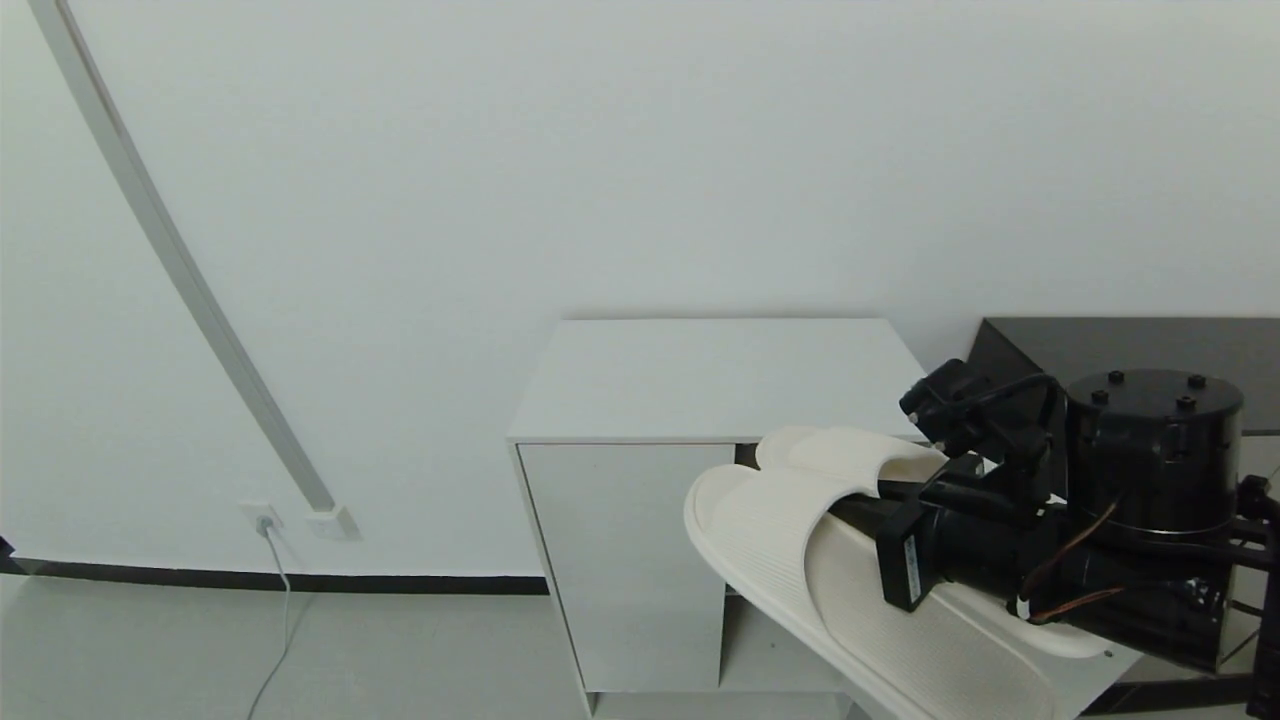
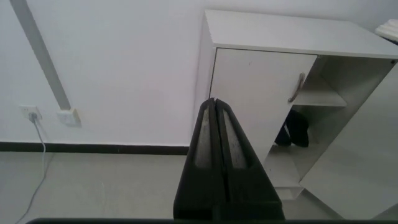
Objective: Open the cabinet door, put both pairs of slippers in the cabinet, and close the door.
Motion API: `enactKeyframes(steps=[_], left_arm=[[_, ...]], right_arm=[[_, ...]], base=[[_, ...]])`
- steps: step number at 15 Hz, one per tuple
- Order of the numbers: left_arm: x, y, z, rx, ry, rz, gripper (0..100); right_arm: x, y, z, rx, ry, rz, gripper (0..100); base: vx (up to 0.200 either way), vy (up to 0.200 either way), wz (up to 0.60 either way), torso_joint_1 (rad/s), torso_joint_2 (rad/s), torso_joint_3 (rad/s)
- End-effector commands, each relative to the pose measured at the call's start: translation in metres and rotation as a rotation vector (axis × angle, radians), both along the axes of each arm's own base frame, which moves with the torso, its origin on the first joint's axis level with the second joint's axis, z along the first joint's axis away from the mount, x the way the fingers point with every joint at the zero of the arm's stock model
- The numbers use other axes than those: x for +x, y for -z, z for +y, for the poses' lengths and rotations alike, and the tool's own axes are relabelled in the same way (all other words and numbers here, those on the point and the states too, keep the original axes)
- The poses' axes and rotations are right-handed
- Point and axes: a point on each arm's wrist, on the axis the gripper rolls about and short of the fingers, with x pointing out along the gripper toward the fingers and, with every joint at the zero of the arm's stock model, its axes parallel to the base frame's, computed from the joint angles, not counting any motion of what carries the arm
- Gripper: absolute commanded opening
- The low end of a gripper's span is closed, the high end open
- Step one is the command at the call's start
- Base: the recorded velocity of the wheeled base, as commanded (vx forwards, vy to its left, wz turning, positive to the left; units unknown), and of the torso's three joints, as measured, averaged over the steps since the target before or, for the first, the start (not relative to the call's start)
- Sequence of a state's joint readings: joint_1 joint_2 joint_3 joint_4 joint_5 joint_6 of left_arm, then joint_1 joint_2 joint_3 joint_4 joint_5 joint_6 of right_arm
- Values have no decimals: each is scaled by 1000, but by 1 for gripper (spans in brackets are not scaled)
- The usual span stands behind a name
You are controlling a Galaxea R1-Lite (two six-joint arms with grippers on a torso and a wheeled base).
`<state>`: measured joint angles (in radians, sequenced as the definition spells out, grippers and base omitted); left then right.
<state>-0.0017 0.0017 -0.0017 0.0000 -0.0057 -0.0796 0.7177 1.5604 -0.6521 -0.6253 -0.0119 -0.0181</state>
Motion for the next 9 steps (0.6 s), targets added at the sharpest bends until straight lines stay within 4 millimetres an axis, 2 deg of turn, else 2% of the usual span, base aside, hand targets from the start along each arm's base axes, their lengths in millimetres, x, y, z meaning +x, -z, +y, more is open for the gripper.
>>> enactKeyframes(steps=[1, 6, 9], left_arm=[[0, 0, 0, 0, 2, 2, 0], [0, 0, 0, 0, 0, 2, 0], [0, 0, 0, -2, 0, 2, 0]], right_arm=[[0, 2, 0, -4, 0, 4, 0], [0, 2, 0, -4, 0, 4, 0], [-1, 3, 1, -8, -5, 8, 0]], base=[[0, -200, 0, -2, -2, 2], [0, -200, 0, 3, 4, 2], [0, 0, 0, 0, 0, 0]])
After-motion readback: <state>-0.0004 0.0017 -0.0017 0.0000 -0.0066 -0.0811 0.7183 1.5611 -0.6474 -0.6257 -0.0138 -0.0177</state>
